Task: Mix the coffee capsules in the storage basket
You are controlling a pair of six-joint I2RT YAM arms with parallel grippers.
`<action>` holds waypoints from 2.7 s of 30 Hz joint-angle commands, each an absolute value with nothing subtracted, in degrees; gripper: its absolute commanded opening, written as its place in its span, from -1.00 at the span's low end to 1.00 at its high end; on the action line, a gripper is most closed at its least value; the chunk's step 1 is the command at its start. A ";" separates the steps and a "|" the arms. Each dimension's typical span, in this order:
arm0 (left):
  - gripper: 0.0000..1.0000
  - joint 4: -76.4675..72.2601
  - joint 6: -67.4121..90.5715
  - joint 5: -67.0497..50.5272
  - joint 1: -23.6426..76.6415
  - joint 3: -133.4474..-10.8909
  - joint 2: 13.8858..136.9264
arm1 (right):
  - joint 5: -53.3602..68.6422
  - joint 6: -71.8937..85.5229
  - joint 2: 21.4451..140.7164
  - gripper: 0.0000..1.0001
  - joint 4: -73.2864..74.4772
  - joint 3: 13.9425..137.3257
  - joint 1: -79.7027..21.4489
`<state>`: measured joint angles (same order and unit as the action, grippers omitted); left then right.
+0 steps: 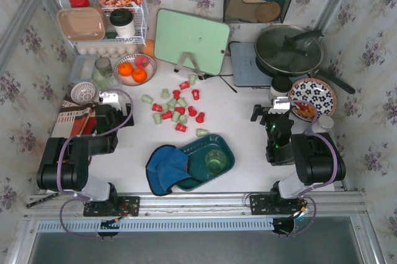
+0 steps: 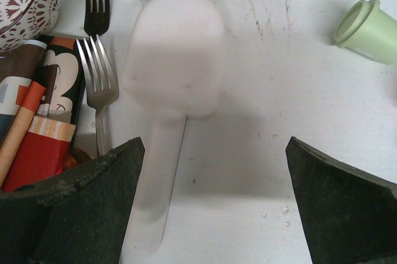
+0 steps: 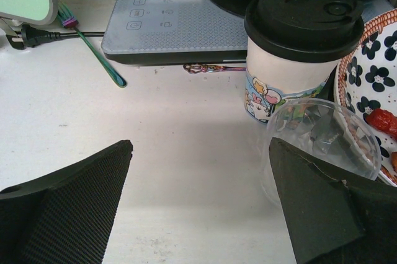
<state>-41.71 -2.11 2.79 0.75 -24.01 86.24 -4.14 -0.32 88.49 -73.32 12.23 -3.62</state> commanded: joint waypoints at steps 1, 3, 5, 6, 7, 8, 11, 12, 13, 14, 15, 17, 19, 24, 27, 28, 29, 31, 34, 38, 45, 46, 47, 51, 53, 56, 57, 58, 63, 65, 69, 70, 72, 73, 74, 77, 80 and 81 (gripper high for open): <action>0.99 -42.93 -2.10 2.55 0.72 -24.35 85.89 | -4.99 -0.12 88.28 1.00 -74.49 12.33 -3.60; 0.99 -42.98 -2.07 2.55 0.70 -24.28 85.89 | -5.51 0.13 88.37 1.00 -74.16 12.48 -3.46; 0.99 -43.12 -2.08 2.55 0.70 -24.21 85.76 | -10.74 2.16 88.26 1.00 -74.92 11.67 -3.47; 0.99 -43.09 -2.06 2.64 0.77 -24.29 85.66 | -11.88 2.80 88.44 1.00 -77.02 11.25 -3.43; 0.99 -42.28 -2.07 2.60 0.79 -24.56 85.36 | -12.12 2.81 88.33 1.00 -77.04 11.38 -3.43; 0.99 -41.63 -2.17 2.41 0.83 -24.72 84.73 | -12.07 2.81 88.30 1.00 -76.92 11.32 -3.43; 0.99 -38.24 -2.86 3.15 1.63 -25.23 81.66 | -11.04 1.99 88.14 1.00 -77.06 11.33 -3.54; 0.99 -36.57 -3.30 3.32 2.02 -25.49 78.98 | -10.51 1.57 87.27 1.00 -76.48 11.30 -3.66; 0.99 -34.77 -3.69 3.61 2.44 -25.75 77.30 | -10.53 0.99 85.37 1.00 -73.95 11.49 -4.04; 0.99 -32.85 -3.99 3.90 2.86 -26.09 74.95 | -11.76 0.52 83.02 1.00 -70.65 12.07 -4.64; 1.00 -31.18 -4.11 3.98 3.24 -26.49 72.83 | -14.14 0.34 80.49 1.00 -66.71 13.09 -5.64; 0.99 -27.17 -3.49 3.06 3.54 -26.63 68.32 | -18.22 2.36 76.53 1.00 -57.23 15.85 -7.24; 1.00 -24.09 -2.27 2.47 3.91 -27.13 63.45 | -19.30 5.29 73.73 0.99 -48.20 19.18 -7.61; 0.99 6.97 17.15 15.44 4.05 -38.96 56.17 | -20.22 7.67 68.43 0.92 -33.58 25.38 -10.71; 0.99 24.90 24.83 15.98 4.06 -49.54 57.79 | -19.22 8.93 64.84 0.82 -25.71 28.11 -13.88; 1.00 31.83 27.73 17.07 4.05 -52.39 58.82 | -19.23 9.70 63.90 0.79 -22.45 29.31 -14.96; 0.99 38.68 32.38 17.99 3.98 -54.73 59.95 | -19.13 10.09 63.01 0.78 -19.73 30.21 -16.28; 0.99 45.93 35.44 16.21 3.90 -57.85 61.53 | -19.49 9.92 61.70 0.76 -14.04 31.78 -20.07; 0.99 48.51 34.66 10.36 3.87 -59.66 60.83 | -21.23 10.28 60.60 0.75 -5.96 34.30 -25.04; 0.99 48.41 28.27 1.64 3.92 -61.26 56.61 | -20.33 12.95 59.75 0.70 3.47 37.20 -29.94; 0.99 47.14 17.37 -13.70 4.38 -60.85 49.26 | -16.66 16.53 58.53 0.52 13.62 40.47 -36.38; 0.99 46.08 17.33 -14.35 4.73 -59.69 48.54 | -16.06 17.12 58.13 0.48 14.64 40.43 -37.02; 0.99 44.45 17.35 -15.41 4.79 -57.80 47.39 | -15.67 17.64 57.85 0.45 15.40 40.34 -37.59; 0.99 42.84 17.24 -15.73 4.09 -55.77 46.47 | -15.70 21.13 55.76 0.37 19.36 38.95 -39.60; 0.99 45.50 16.11 -14.41 3.94 -57.38 47.05 | -15.81 23.08 54.14 0.30 20.55 37.68 -40.62; 0.99 45.73 16.90 -14.35 2.81 -56.76 46.18 | -15.48 25.80 51.61 0.24 21.28 35.65 -41.86; 1.00 45.35 17.10 -15.23 2.33 -56.25 45.63 | -15.10 26.37 50.98 0.22 21.47 35.07 -42.06; 0.99 45.02 17.27 -15.72 2.09 -55.84 45.19 | -14.73 26.90 50.30 0.19 21.79 34.66 -42.28; 0.99 44.87 17.25 -14.30 1.91 -55.31 43.48 | -13.66 27.69 48.65 0.01 23.40 34.02 -43.89; 0.99 44.94 17.28 -13.83 1.85 -55.28 43.42 | -13.90 27.97 48.29 -0.09 24.03 34.04 -44.94; 0.99 44.92 17.47 -14.89 1.85 -55.44 44.04 | -14.92 28.64 47.91 -0.18 24.74 34.39 -47.04; 0.99 44.90 17.56 -15.44 1.85 -55.57 44.20 | -15.00 28.82 47.96 -0.20 24.78 34.56 -47.56; 0.99 44.91 17.58 -16.38 1.85 -55.60 44.25 | -15.44 29.12 48.49 -0.20 25.35 35.20 -48.44; 0.99 44.89 17.59 -16.57 1.85 -55.56 44.15 | -15.81 29.22 49.07 -0.21 25.81 35.61 -48.99; 0.99 44.99 17.66 -16.63 1.85 -55.72 43.84 | -16.06 29.35 49.63 -0.22 26.34 36.18 -49.59; 0.99 45.04 17.50 -16.21 1.85 -55.56 42.53 | -16.67 29.44 51.48 -0.23 27.64 36.89 -51.61; 0.99 44.96 17.45 -15.47 1.85 -55.14 41.27 | -17.10 29.81 53.25 -0.24 28.64 36.87 -53.55; 0.99 45.03 17.41 -15.20 1.85 -55.07 40.96 | -17.21 29.92 53.67 -0.24 28.91 36.84 -54.21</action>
<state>45.69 17.72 -15.44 1.89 -55.31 41.98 -15.42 28.62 52.25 26.81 36.47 -52.45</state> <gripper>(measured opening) 0.998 0.383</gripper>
